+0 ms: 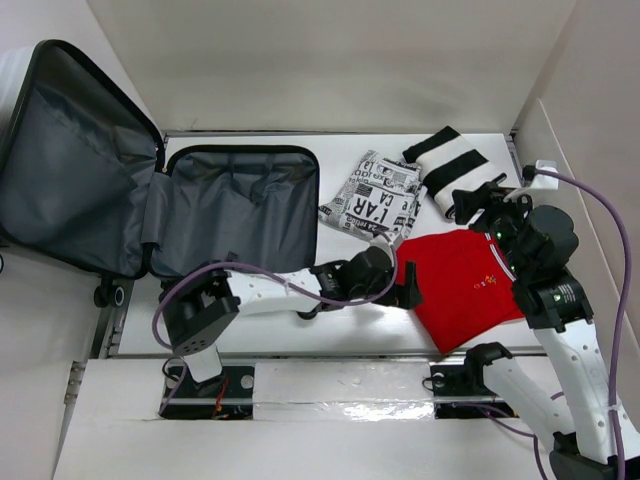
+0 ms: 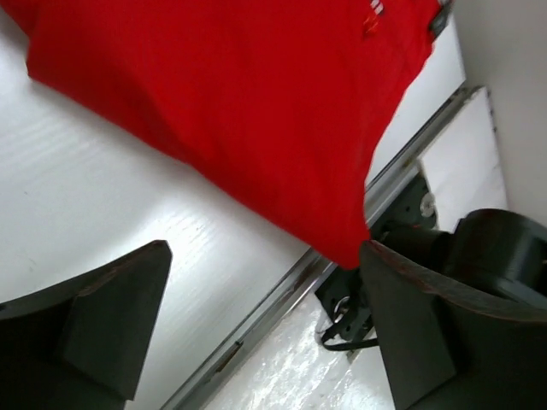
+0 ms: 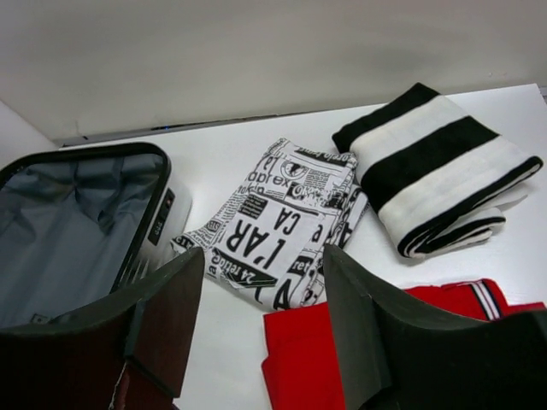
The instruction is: Pack the luggage
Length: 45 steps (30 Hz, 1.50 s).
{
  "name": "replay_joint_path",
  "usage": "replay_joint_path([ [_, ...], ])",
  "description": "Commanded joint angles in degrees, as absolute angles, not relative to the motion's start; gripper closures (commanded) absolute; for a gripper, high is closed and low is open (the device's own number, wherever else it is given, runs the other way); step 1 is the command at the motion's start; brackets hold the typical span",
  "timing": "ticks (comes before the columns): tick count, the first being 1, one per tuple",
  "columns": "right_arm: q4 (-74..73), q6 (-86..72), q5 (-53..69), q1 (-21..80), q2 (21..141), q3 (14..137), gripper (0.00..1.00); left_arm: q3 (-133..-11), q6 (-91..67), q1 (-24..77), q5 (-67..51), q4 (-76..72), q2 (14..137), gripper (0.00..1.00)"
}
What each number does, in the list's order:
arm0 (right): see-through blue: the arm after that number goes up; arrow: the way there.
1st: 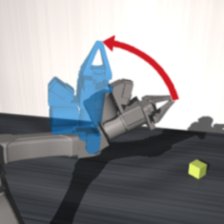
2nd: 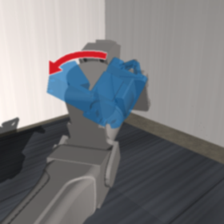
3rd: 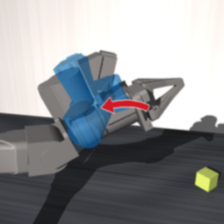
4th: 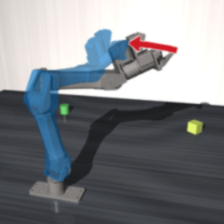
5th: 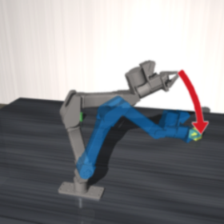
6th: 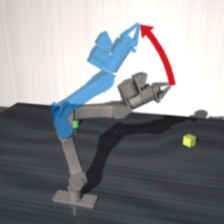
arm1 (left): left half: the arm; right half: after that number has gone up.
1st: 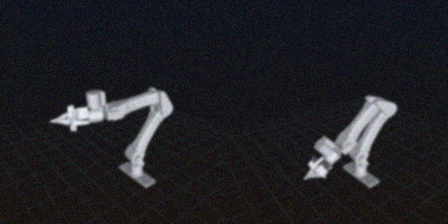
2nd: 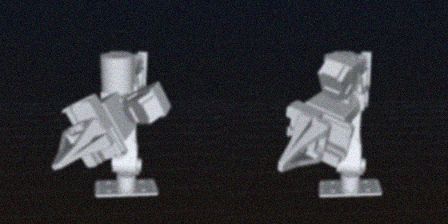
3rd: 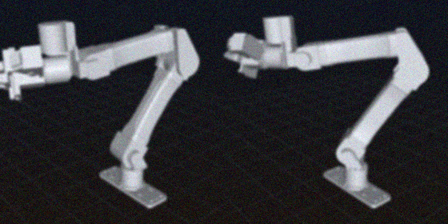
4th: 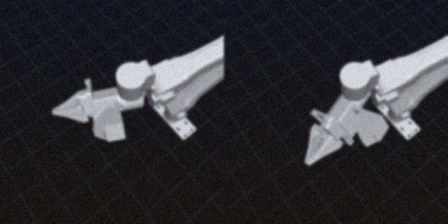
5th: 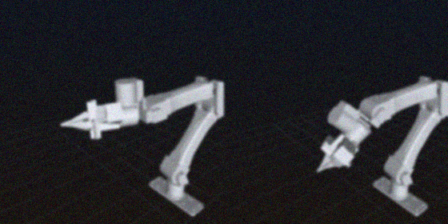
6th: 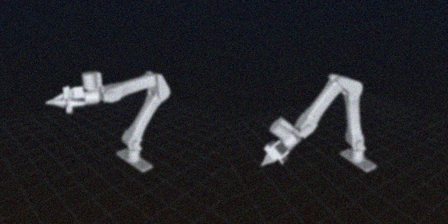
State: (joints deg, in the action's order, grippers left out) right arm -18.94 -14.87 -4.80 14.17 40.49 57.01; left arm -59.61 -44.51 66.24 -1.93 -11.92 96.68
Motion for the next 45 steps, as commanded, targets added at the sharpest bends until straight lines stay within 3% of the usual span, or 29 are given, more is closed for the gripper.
replay_joint_path([
  [1,-17.1,-14.4,-2.2,13.7,39.6,57.0,0.35,-61.2,-49.6,66.4,-0.6,-11.6,99.2,0.06],
  [2,-17.4,-14.4,-1.9,13.7,39.6,57.1,0.31,-61.3,-49.9,66.4,-0.8,-12.3,99.9,0.02],
  [7,-17.0,-14.7,1.2,13.7,38.0,56.2,0.26,-65.2,-50.6,66.4,1.9,-12.1,107.2,0.01],
  [19,-16.9,-14.8,6.2,13.7,34.8,55.6,0.26,-78.7,-49.1,67.6,15.5,-4.6,120.6,0.12],
  [20,-17.0,-14.7,6.5,13.7,34.8,55.8,0.26,-78.9,-49.5,67.6,15.7,-5.0,121.2,0.15],
  [21,-17.2,-14.7,6.9,13.7,34.8,56.0,0.26,-79.4,-49.7,67.6,15.8,-5.3,122.2,0.25],
  [23,-16.0,-15.1,7.8,13.7,34.3,55.4,0.26,-80.2,-49.7,68.1,16.9,-6.1,123.0,0.31],
  [26,-15.2,-15.7,11.1,13.7,35.0,55.5,0.34,-82.9,-49.3,68.1,18.5,-6.6,124.9,0.50],
  [27,-15.4,-15.8,13.1,13.7,35.2,55.8,0.38,-83.2,-49.0,68.1,18.7,-7.5,125.5,0.65],
  [29,-15.5,-16.2,15.2,13.7,35.4,56.3,0.41,-83.1,-47.5,68.1,18.5,-9.9,125.9,0.78],
  [30,-15.3,-16.3,16.6,13.7,35.3,56.4,0.41,-82.4,-46.9,68.1,18.5,-11.0,125.6,0.92],
  [31,-15.2,-16.2,16.7,13.7,35.2,56.6,0.41,-81.8,-46.1,67.6,18.4,-12.2,125.2,1.00],
  [39,-14.8,-15.7,13.0,13.7,33.6,56.4,0.39,-74.1,-35.6,66.4,13.1,-20.6,110.2,1.00],
  [45,-12.2,-16.7,8.2,13.7,32.4,55.6,0.38,-79.8,-24.8,59.0,2.0,-13.8,101.1,1.00],
])
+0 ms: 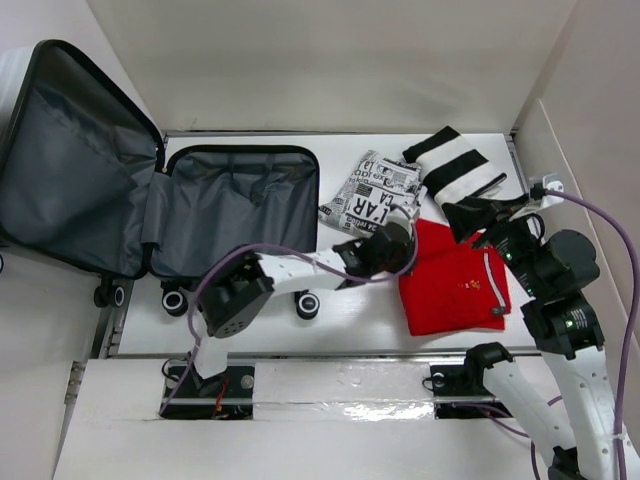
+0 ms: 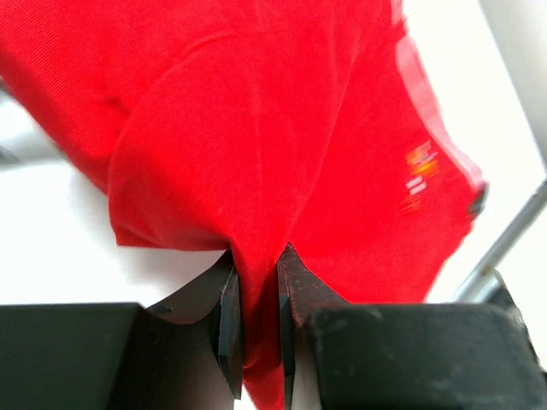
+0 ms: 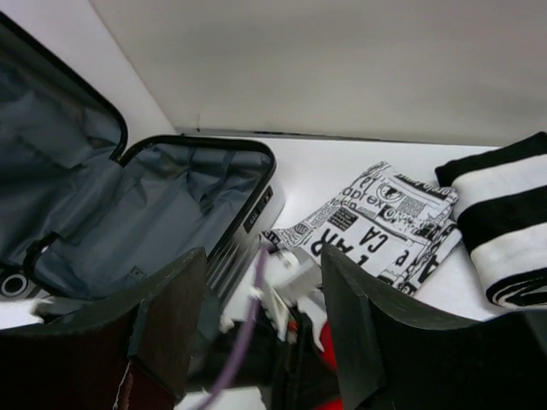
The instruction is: Pack the luggage
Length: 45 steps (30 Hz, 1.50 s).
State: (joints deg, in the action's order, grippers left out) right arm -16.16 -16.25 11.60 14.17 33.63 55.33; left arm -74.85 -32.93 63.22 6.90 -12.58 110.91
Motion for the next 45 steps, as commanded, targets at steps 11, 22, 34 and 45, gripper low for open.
replay_joint_path([
  [11,-9.3,-17.4,3.4,13.7,30.9,53.3,0.36,-83.0,-15.7,36.2,-2.9,-0.1,85.3,1.00],
  [22,-5.9,-17.5,5.3,14.3,32.2,48.8,0.35,-61.7,-18.9,0.5,-11.1,-5.1,82.2,1.00],
  [34,-4.0,-17.0,4.2,16.0,35.7,45.0,0.35,-56.7,-26.7,-5.0,4.2,5.4,79.7,1.00],
  [45,-3.5,-17.0,4.8,16.0,41.5,44.6,0.47,-58.7,-28.8,-5.0,11.4,11.9,79.8,1.00],
])
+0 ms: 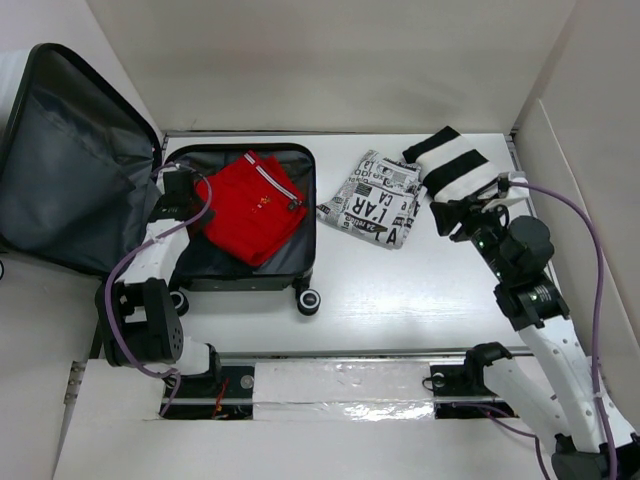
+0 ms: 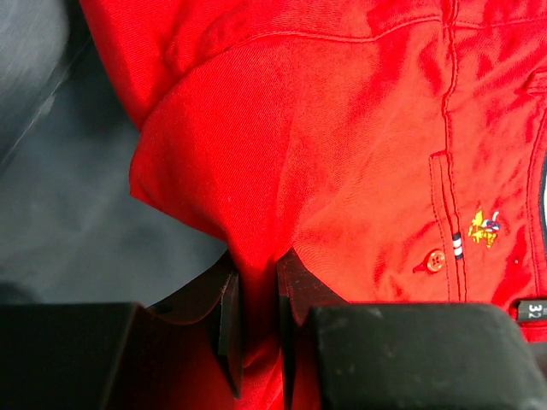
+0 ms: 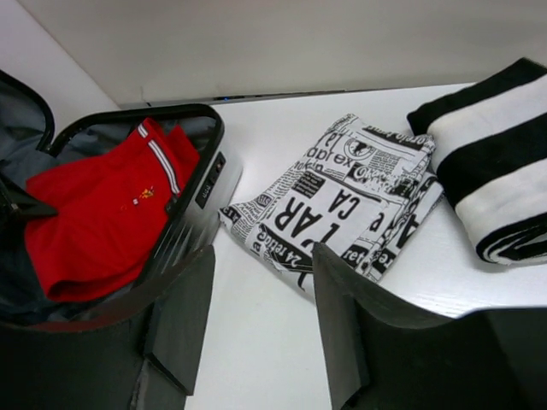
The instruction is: Pack the luggage
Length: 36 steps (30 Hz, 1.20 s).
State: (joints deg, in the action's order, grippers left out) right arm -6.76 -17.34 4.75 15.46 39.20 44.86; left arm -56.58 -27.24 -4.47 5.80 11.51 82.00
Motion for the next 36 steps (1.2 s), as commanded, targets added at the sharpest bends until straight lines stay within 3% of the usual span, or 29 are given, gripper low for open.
replay_joint_path([
  [1,-3.5,-17.1,5.3,16.0,42.4,44.6,0.51,-59.0,-28.9,-5.0,10.8,11.9,79.5,0.96],
  [2,-3.4,-17.2,5.4,16.0,43.4,44.7,0.57,-59.2,-29.2,-5.0,10.8,11.8,79.0,0.83],
  [3,-3.3,-17.3,5.6,16.0,45.2,44.8,0.67,-59.4,-29.6,-5.0,10.7,11.5,77.9,0.52],
  [5,-2.8,-18.0,5.4,16.0,46.8,45.0,0.74,-60.2,-29.9,-5.0,10.7,10.4,76.4,0.32],
  [6,-2.4,-18.1,5.4,16.0,48.0,44.8,0.84,-60.6,-30.0,-5.0,10.5,9.9,74.8,0.27],
  [11,-0.6,-19.3,2.7,16.0,51.4,44.1,0.93,-64.6,-29.0,0.9,12.2,5.5,70.1,0.31],
  [14,1.1,-19.4,0.3,16.0,54.6,44.0,0.97,-68.5,-27.1,9.3,12.8,3.5,69.5,0.62],
  [15,1.2,-19.4,-1.4,15.4,55.5,44.3,0.99,-69.5,-26.7,16.6,13.9,3.3,71.1,0.87],
  [16,1.2,-19.4,-1.4,15.4,56.4,44.6,1.00,-72.0,-26.7,20.5,15.7,3.3,72.5,0.99],
  [17,1.6,-19.6,-1.2,14.6,58.3,44.9,1.00,-73.0,-26.8,24.4,16.7,3.3,73.9,1.00],
  [18,1.9,-19.7,-1.1,13.7,59.3,45.4,1.00,-74.0,-26.7,32.3,18.0,3.0,77.0,1.00],
  [20,2.5,-19.9,-1.8,12.6,61.3,46.1,1.00,-75.1,-26.7,38.6,22.4,0.5,79.8,1.00],
  [26,2.0,-21.4,5.7,6.1,67.9,47.1,1.00,-72.6,-36.6,47.5,21.6,-4.4,90.3,1.00],
  [29,2.2,-22.0,6.2,6.1,64.6,45.5,1.00,-73.5,-45.8,49.1,25.1,-3.2,95.6,0.85],
  [30,2.4,-22.1,6.1,6.1,63.4,45.1,1.00,-72.9,-47.8,49.7,25.9,-4.1,97.1,0.70],
  [33,1.9,-22.2,6.0,6.1,58.3,44.2,1.00,-71.5,-52.7,49.7,24.4,-8.5,99.9,0.47],
  [36,-1.7,-21.4,6.9,6.1,54.4,44.9,0.99,-75.0,-57.0,49.7,24.2,-6.0,104.9,0.41],
])
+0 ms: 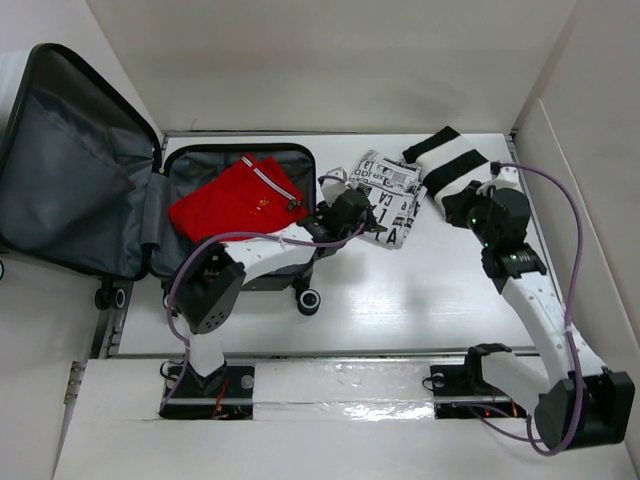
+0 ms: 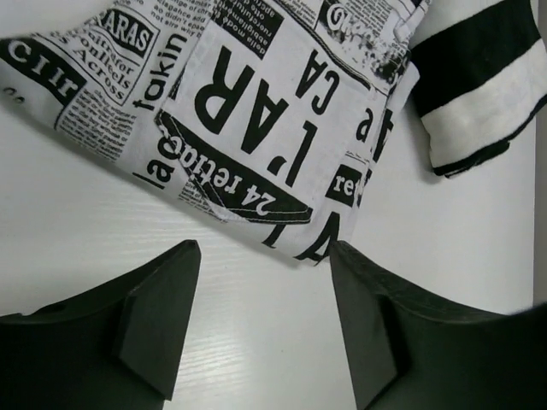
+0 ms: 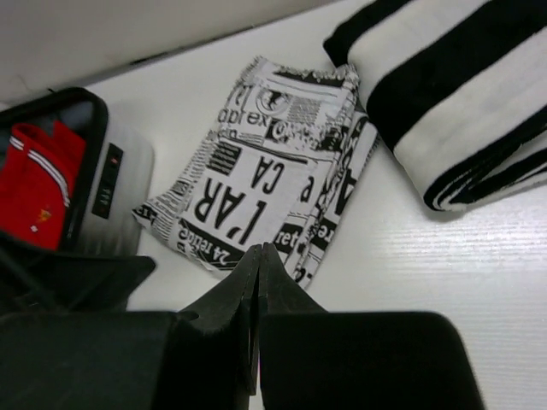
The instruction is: Pack the luggage
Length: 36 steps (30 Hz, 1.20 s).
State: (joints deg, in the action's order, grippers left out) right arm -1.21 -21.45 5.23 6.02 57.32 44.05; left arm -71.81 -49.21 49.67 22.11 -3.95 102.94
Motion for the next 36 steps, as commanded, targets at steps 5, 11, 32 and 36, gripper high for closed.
replay_joint_path([
  [5,-5.5,-20.0,10.6,6.1,50.8,46.2,0.80,-73.8,-66.3,49.2,20.5,-6.9,108.7,0.26],
  [11,-6.2,-19.3,15.7,6.1,48.2,46.4,0.73,-78.4,-75.7,46.8,19.9,-0.1,116.0,0.24],
  [32,-8.0,-18.4,21.8,9.1,43.9,47.9,0.76,-83.9,-73.5,41.7,18.5,-3.8,125.5,0.93],
  [36,-9.1,-17.8,21.1,9.7,42.5,48.4,0.78,-78.8,-64.5,39.1,14.3,-9.5,121.8,1.00],
])
